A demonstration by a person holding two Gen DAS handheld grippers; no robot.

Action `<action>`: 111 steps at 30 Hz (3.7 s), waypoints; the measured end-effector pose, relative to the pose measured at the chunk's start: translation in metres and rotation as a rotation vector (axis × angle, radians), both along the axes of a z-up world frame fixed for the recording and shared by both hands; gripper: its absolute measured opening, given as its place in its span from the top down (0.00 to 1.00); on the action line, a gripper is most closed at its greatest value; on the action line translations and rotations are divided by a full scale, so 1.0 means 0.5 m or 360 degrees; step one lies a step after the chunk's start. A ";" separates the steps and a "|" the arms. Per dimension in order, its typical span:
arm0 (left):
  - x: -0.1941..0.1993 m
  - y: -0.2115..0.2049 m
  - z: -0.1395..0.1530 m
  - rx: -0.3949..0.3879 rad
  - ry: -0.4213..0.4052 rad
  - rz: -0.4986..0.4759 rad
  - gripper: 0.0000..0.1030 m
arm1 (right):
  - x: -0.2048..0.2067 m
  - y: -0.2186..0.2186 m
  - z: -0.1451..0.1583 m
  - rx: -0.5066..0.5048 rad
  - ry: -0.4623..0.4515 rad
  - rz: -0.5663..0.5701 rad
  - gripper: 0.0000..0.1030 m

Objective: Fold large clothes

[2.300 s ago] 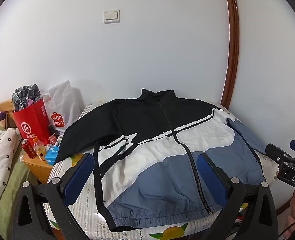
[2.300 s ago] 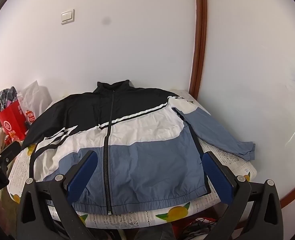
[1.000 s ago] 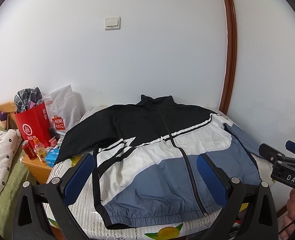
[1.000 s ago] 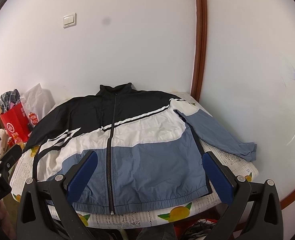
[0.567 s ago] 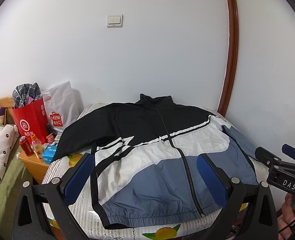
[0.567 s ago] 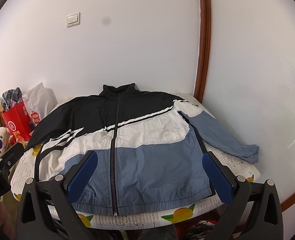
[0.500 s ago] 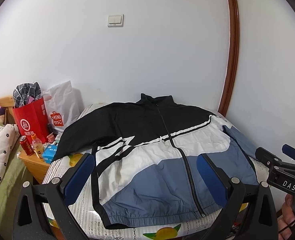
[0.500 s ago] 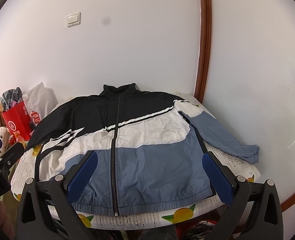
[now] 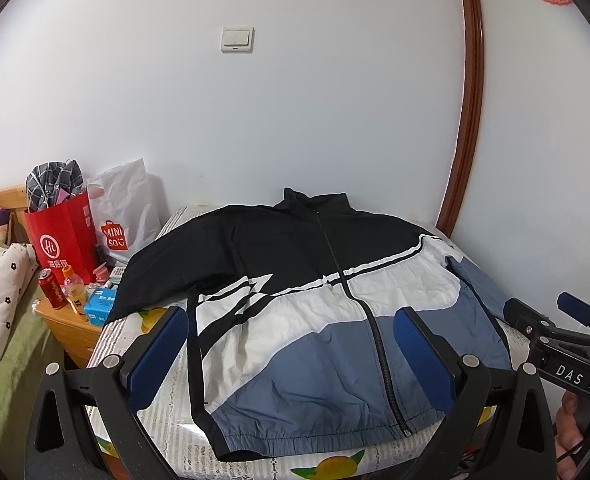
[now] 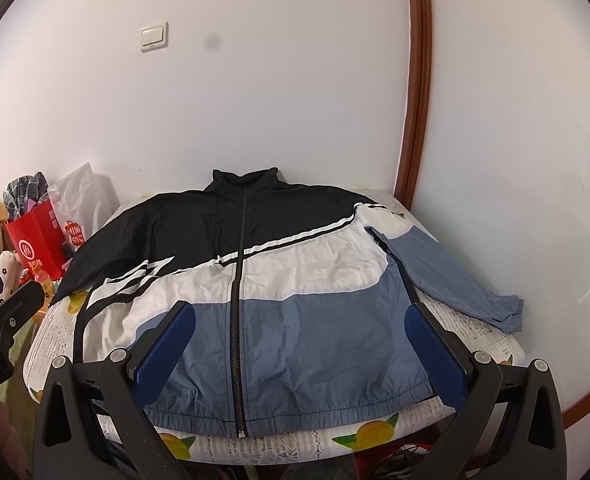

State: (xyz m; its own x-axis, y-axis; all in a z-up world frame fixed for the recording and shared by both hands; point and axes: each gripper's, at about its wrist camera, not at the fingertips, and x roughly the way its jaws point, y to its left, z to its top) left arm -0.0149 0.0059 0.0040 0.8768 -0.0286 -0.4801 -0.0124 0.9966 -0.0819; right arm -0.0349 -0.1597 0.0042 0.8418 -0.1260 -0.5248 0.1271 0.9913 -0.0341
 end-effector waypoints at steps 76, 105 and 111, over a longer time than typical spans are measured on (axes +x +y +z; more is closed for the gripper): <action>0.120 0.084 -0.025 -0.0055 0.0118 0.0073 0.00 | 0.112 -0.001 -0.046 0.0039 0.0100 -0.0010 0.00; 0.320 0.403 -0.303 0.0012 0.0636 0.0465 0.07 | 0.352 0.006 -0.250 0.0100 0.0471 -0.0016 0.27; 0.366 0.442 -0.342 0.0072 0.0694 0.0522 0.10 | 0.388 0.026 -0.260 0.0032 0.0506 -0.0016 0.27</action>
